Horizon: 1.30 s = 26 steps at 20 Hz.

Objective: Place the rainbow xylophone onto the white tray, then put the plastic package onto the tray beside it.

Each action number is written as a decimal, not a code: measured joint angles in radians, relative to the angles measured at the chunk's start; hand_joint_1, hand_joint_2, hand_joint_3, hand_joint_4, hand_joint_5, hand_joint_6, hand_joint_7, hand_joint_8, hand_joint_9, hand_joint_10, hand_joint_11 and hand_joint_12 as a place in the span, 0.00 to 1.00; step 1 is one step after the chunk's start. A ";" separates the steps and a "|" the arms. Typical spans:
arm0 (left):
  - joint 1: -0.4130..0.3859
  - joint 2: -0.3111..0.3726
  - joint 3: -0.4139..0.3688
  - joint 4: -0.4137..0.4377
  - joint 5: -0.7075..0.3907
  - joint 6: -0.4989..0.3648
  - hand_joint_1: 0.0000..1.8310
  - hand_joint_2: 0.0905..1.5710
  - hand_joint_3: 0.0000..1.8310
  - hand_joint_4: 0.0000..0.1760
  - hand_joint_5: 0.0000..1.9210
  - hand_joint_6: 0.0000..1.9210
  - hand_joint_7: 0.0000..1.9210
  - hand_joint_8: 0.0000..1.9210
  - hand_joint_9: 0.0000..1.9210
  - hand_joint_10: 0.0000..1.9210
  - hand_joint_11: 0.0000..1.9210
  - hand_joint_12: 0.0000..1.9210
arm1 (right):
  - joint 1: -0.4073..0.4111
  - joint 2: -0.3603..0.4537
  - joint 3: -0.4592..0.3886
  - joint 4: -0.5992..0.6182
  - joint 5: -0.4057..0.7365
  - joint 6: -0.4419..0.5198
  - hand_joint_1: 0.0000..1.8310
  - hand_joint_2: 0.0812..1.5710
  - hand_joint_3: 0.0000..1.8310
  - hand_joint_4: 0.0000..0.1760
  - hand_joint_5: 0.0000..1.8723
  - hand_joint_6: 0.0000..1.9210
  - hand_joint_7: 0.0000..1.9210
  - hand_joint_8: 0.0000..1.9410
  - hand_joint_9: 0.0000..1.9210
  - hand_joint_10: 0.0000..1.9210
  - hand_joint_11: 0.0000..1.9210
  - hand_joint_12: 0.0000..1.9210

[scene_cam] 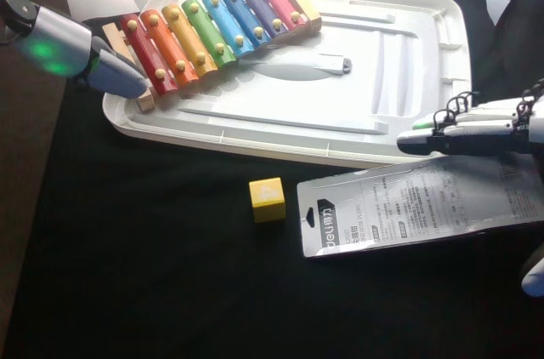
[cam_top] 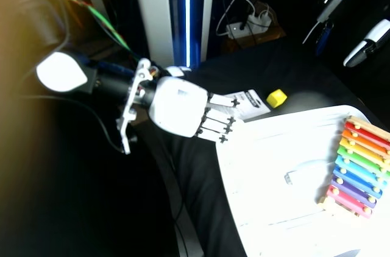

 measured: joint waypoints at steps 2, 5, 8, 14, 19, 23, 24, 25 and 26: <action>0.000 0.000 0.000 -0.003 0.001 0.000 0.41 0.44 0.00 1.00 0.00 0.00 0.00 0.00 0.02 0.01 0.02 0.01 | 0.000 -0.005 0.003 0.000 0.000 0.000 0.47 0.43 0.00 0.89 0.01 0.00 0.06 0.00 0.06 0.00 0.10 0.10; 0.004 0.000 0.000 -0.006 -0.003 0.000 0.42 0.43 0.00 1.00 0.00 0.00 0.00 0.00 0.03 0.01 0.02 0.01 | -0.006 -0.013 0.008 -0.005 0.001 0.000 0.50 0.47 0.00 0.69 0.13 0.01 0.13 0.00 0.15 0.01 0.18 0.16; 0.004 0.000 0.000 -0.014 0.001 0.003 0.41 0.44 0.00 1.00 0.00 0.00 0.00 0.00 0.03 0.00 0.03 0.02 | -0.006 -0.018 0.011 0.011 0.005 0.000 0.62 0.55 0.00 0.08 0.29 0.00 0.27 0.00 0.28 0.01 0.22 0.20; 0.020 0.000 0.000 -0.028 -0.002 0.015 0.43 0.44 0.00 1.00 0.00 0.00 0.00 0.00 0.04 0.01 0.04 0.03 | -0.006 -0.023 0.022 0.021 0.024 0.011 0.68 0.67 0.00 0.00 0.59 0.41 0.52 0.36 0.53 0.01 0.35 0.36; 0.024 0.000 0.000 -0.036 -0.002 0.018 0.44 0.44 0.00 1.00 0.00 0.00 0.00 0.00 0.03 0.00 0.03 0.02 | -0.006 -0.024 0.027 0.027 0.035 0.015 0.76 0.70 0.00 0.00 0.45 0.59 0.47 0.51 0.50 0.60 0.40 0.58; 0.029 0.000 0.000 -0.043 -0.003 0.021 0.43 0.44 0.00 1.00 0.00 0.00 0.00 0.00 0.03 0.00 0.03 0.02 | -0.006 -0.026 0.038 0.026 0.040 0.016 0.75 0.72 0.00 0.00 0.40 0.63 0.45 0.54 0.49 0.66 0.43 0.51; 0.029 0.000 0.000 -0.042 -0.002 0.021 0.42 0.44 0.00 1.00 0.00 0.00 0.00 0.00 0.04 0.00 0.04 0.03 | -0.006 -0.026 0.040 0.026 0.040 0.016 0.75 0.71 0.00 0.00 0.42 0.59 0.48 0.49 0.54 0.61 0.47 0.52; 0.030 0.000 0.000 -0.043 -0.001 0.022 0.42 0.44 0.00 1.00 0.00 0.00 0.01 0.00 0.04 0.01 0.04 0.03 | -0.006 -0.026 0.044 0.026 0.041 0.016 0.75 0.69 0.00 0.00 0.43 0.59 0.50 0.46 0.57 0.56 0.49 0.50; 0.030 0.000 0.000 -0.043 -0.002 0.022 0.41 0.45 0.00 1.00 0.00 0.00 0.01 0.00 0.04 0.00 0.04 0.03 | -0.006 -0.026 0.046 0.027 0.042 0.016 0.75 0.69 0.00 0.00 0.42 0.58 0.51 0.46 0.58 0.54 0.53 0.46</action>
